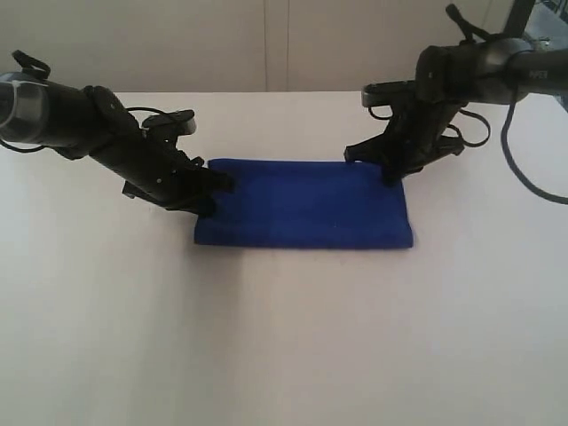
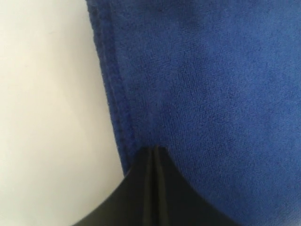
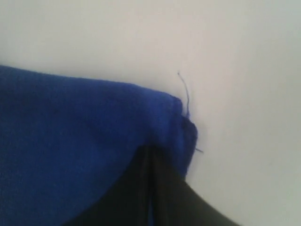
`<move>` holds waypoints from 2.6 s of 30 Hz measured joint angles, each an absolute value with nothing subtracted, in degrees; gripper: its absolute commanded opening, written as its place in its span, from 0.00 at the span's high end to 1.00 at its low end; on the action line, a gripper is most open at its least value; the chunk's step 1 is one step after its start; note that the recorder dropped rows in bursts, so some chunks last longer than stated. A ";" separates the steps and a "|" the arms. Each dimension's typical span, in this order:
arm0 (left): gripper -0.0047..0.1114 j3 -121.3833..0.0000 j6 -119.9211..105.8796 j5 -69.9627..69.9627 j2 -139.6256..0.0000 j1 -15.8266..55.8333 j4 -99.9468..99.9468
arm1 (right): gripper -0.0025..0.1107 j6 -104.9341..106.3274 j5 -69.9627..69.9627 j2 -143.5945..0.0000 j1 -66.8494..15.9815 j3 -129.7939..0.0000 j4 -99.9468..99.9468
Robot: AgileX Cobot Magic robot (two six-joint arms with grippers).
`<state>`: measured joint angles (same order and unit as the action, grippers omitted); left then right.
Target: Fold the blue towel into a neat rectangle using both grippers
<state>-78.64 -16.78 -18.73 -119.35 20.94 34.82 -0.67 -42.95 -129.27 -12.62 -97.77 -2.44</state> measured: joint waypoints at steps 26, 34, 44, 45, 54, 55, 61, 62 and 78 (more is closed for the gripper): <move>0.96 -78.64 -16.78 -18.73 -119.35 20.94 34.82 | 0.98 0.00 -51.53 -125.84 -12.62 -92.80 -0.55; 0.96 -78.36 -16.78 -21.16 -117.52 20.94 33.36 | 0.98 -1.37 -52.03 -121.59 -12.62 -92.80 -0.55; 0.96 -78.11 -16.52 -28.95 -111.26 19.68 29.33 | 0.98 -1.49 -55.04 -119.09 -12.52 -92.79 -4.25; 0.96 -77.99 -16.61 -29.18 -111.26 20.02 29.33 | 0.98 -1.49 -55.04 -119.09 -12.52 -92.79 -4.86; 0.96 -77.70 -16.74 -29.11 -116.45 22.05 29.22 | 0.98 -0.72 -56.87 -120.89 -12.52 -92.71 -10.45; 0.96 -77.70 -16.74 -29.03 -116.81 22.05 29.22 | 0.98 -0.72 -57.66 -121.26 -12.52 -92.71 -10.58; 0.96 -77.70 -16.74 -29.15 -117.21 22.05 29.69 | 0.98 0.00 -60.62 -125.76 -12.52 -91.39 -10.76; 0.96 -77.81 -16.74 -29.15 -117.21 22.05 29.69 | 0.98 0.00 -60.62 -125.76 -12.52 -91.18 -11.07; 0.96 -78.03 -16.63 -32.03 -117.21 20.80 27.61 | 0.98 0.64 -59.98 -125.76 -12.07 -90.80 -13.25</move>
<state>-78.03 -16.63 -32.03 -117.21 20.80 27.61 0.64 -59.98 -125.76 -12.07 -90.80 -13.25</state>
